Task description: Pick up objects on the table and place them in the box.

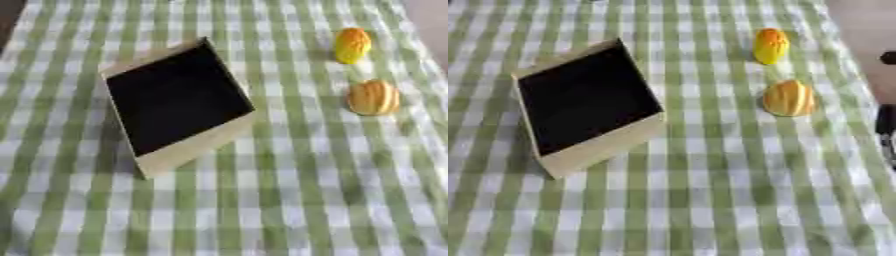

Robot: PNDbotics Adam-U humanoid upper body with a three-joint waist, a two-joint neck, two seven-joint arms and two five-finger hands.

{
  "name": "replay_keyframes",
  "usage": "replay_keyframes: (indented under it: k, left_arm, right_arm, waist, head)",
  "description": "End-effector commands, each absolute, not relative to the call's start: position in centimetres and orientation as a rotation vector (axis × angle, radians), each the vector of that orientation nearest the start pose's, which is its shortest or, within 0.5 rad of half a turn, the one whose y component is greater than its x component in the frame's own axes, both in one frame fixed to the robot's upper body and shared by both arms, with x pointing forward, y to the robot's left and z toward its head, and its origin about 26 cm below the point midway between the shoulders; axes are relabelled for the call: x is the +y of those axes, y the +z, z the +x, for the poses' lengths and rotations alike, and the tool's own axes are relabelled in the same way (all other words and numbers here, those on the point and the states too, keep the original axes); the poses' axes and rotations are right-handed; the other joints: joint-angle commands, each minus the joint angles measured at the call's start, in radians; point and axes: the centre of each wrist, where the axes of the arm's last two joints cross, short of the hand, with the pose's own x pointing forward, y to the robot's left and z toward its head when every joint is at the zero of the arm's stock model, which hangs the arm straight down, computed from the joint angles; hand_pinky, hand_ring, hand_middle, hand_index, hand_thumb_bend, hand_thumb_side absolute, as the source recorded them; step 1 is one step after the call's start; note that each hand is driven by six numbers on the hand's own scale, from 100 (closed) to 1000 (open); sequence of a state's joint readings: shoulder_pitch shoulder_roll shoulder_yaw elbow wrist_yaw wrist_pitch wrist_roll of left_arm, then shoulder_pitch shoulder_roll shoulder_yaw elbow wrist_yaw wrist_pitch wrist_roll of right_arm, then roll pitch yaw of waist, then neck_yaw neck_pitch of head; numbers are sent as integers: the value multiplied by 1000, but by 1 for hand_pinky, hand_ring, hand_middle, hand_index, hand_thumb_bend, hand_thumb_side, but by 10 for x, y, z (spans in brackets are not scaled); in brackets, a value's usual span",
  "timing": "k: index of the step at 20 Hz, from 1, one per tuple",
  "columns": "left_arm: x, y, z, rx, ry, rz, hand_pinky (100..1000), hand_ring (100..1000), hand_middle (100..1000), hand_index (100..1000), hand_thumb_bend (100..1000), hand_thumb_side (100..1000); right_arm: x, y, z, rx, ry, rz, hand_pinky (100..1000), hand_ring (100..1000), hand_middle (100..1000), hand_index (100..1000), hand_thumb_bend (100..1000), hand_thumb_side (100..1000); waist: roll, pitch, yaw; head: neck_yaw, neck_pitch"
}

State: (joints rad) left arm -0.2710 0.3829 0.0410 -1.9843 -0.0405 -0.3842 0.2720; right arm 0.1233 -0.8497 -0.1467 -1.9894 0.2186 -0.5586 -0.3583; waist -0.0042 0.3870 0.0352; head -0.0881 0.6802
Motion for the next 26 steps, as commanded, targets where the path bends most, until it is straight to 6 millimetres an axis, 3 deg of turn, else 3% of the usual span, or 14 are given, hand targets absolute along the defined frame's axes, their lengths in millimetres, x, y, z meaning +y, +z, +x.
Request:
replay_keyframes:
  k: [1,11,16,20,26]
  left_arm:
    - [288,207,296,3507,230,-468,784,697,783,851,100,683]
    - [289,206,295,3506,235,-480,784,697,784,851,100,684]
    - [287,206,295,3513,252,-465,784,697,784,851,100,685]
    - [285,206,295,3526,270,-437,784,697,785,851,100,687]
    - [282,206,296,3539,297,-401,784,696,785,850,100,688]
  right_arm:
    - [-390,191,242,3215,-1128,1053,902,836,760,869,100,540]
    - [-389,194,244,3196,-1189,1051,902,844,767,875,100,511]
    - [-385,214,251,3019,-1508,1119,903,873,804,898,100,394]
    - [-376,234,259,2843,-1796,1197,906,888,824,905,100,404]
    - [-366,253,266,2737,-2001,1254,912,905,837,910,100,361]
  waist:
    - [-2,-20,-1]
    - [-2,-21,-2]
    - [-5,-28,-3]
    - [-9,-36,-1]
    - [-15,-43,4]
  head:
    - [-10,-10]
    - [-16,-14]
    - [-20,-8]
    - [-27,-1]
    - [-36,2]
